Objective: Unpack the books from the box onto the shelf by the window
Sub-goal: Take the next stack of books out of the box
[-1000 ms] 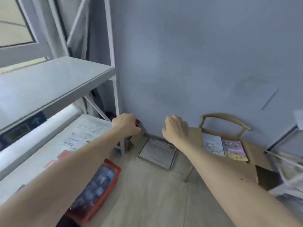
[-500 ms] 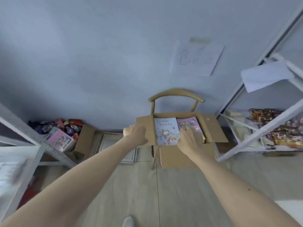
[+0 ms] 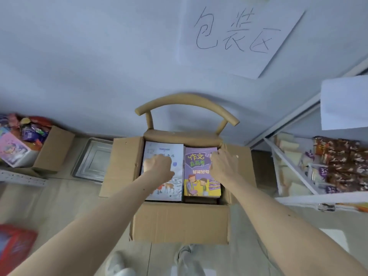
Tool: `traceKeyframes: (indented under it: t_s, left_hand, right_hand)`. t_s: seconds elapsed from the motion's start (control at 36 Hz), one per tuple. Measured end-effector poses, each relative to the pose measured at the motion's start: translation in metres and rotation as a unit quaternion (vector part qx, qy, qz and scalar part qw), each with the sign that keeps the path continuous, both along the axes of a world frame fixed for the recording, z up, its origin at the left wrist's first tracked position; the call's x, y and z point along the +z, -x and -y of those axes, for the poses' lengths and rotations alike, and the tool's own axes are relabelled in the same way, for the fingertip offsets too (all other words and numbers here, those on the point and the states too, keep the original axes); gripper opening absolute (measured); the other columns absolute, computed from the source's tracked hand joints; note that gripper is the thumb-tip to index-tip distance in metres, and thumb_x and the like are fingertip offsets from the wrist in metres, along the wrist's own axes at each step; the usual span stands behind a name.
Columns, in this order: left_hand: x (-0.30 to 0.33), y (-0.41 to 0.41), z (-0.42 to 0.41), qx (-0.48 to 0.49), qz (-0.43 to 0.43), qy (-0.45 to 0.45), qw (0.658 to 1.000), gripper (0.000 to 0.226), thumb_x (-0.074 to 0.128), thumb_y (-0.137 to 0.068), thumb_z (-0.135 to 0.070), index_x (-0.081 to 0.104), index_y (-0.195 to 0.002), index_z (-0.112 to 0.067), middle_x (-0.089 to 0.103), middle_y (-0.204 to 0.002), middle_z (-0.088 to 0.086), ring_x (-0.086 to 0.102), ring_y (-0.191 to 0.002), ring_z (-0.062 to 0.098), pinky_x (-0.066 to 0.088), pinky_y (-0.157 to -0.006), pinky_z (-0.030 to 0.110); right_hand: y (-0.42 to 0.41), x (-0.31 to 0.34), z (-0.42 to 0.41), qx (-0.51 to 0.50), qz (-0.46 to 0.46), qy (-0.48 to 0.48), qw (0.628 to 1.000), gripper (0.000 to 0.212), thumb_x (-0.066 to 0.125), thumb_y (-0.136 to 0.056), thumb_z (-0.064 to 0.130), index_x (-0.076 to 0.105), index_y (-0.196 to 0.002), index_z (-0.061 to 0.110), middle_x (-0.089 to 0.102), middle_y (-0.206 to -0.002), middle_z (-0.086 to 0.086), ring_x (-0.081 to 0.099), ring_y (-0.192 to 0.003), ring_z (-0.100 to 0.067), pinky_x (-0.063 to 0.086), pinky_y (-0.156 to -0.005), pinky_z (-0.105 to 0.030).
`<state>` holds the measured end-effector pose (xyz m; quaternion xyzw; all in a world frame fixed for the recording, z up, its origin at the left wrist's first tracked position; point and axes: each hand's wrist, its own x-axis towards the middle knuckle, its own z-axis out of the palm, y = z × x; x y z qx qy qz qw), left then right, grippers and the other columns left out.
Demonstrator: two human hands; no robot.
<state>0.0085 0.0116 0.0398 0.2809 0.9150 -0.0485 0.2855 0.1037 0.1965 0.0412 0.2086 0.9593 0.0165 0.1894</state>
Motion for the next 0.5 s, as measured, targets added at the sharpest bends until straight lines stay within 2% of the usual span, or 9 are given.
traceKeyframes:
  t_s: [0.06, 0.17, 0.22, 0.33, 0.42, 0.5]
  left_hand:
    - [-0.019, 0.004, -0.020, 0.013, 0.006, -0.001, 1.000, 0.025, 0.054, -0.093, -0.037, 0.059, -0.108, -0.017, 0.058, -0.112, 0.003, 0.058, -0.102, 0.023, 0.042, -0.070, 0.031]
    - [-0.058, 0.009, -0.051, 0.019, 0.021, 0.005, 1.000, 0.040, 0.058, -0.091, -0.045, 0.055, -0.118, -0.016, 0.054, -0.121, 0.005, 0.052, -0.112, 0.025, 0.041, -0.077, 0.035]
    - [-0.079, 0.013, -0.065, 0.018, 0.027, 0.005, 0.999, 0.053, 0.061, -0.087, -0.051, 0.050, -0.124, -0.016, 0.049, -0.126, 0.006, 0.047, -0.118, 0.026, 0.042, -0.085, 0.037]
    - [-0.118, 0.018, -0.081, 0.019, 0.032, 0.002, 0.999, 0.085, 0.070, -0.076, -0.060, 0.035, -0.139, -0.013, 0.035, -0.142, 0.008, 0.035, -0.130, 0.028, 0.037, -0.102, 0.043]
    - [-0.140, 0.018, -0.086, 0.000, 0.005, 0.018, 1.000, 0.107, 0.073, -0.067, -0.067, 0.024, -0.144, -0.011, 0.024, -0.146, 0.010, 0.027, -0.135, 0.029, 0.032, -0.108, 0.047]
    - [-0.153, 0.016, -0.087, -0.012, -0.025, 0.021, 0.999, 0.117, 0.074, -0.060, -0.072, 0.020, -0.143, -0.010, 0.020, -0.144, 0.012, 0.023, -0.136, 0.031, 0.031, -0.109, 0.047]
  right_hand:
    - [0.017, -0.019, -0.020, 0.028, 0.010, 0.006, 1.000, 0.020, 0.065, -0.088, 0.024, 0.060, -0.106, 0.017, 0.059, -0.112, -0.003, 0.056, -0.105, -0.024, 0.036, -0.075, -0.034]
    - [0.046, -0.061, -0.045, 0.078, 0.036, 0.042, 0.995, 0.045, 0.072, -0.084, 0.034, 0.052, -0.120, 0.015, 0.057, -0.120, -0.004, 0.054, -0.113, -0.025, 0.042, -0.089, -0.037]
    - [0.056, -0.082, -0.053, 0.098, 0.040, 0.070, 0.992, 0.054, 0.073, -0.084, 0.040, 0.049, -0.124, 0.014, 0.055, -0.124, -0.005, 0.052, -0.116, -0.026, 0.042, -0.090, -0.037]
    - [0.069, -0.118, -0.062, 0.130, 0.059, 0.120, 0.982, 0.076, 0.073, -0.078, 0.054, 0.046, -0.133, 0.011, 0.052, -0.133, -0.007, 0.047, -0.124, -0.026, 0.039, -0.101, -0.037]
    - [0.073, -0.139, -0.065, 0.125, 0.083, 0.138, 0.979, 0.091, 0.073, -0.069, 0.066, 0.044, -0.135, 0.010, 0.050, -0.133, -0.007, 0.048, -0.123, -0.028, 0.041, -0.101, -0.041]
    - [0.076, -0.153, -0.063, 0.122, 0.082, 0.139, 0.979, 0.098, 0.075, -0.061, 0.072, 0.045, -0.131, 0.011, 0.052, -0.130, -0.008, 0.051, -0.119, -0.028, 0.041, -0.096, -0.039]
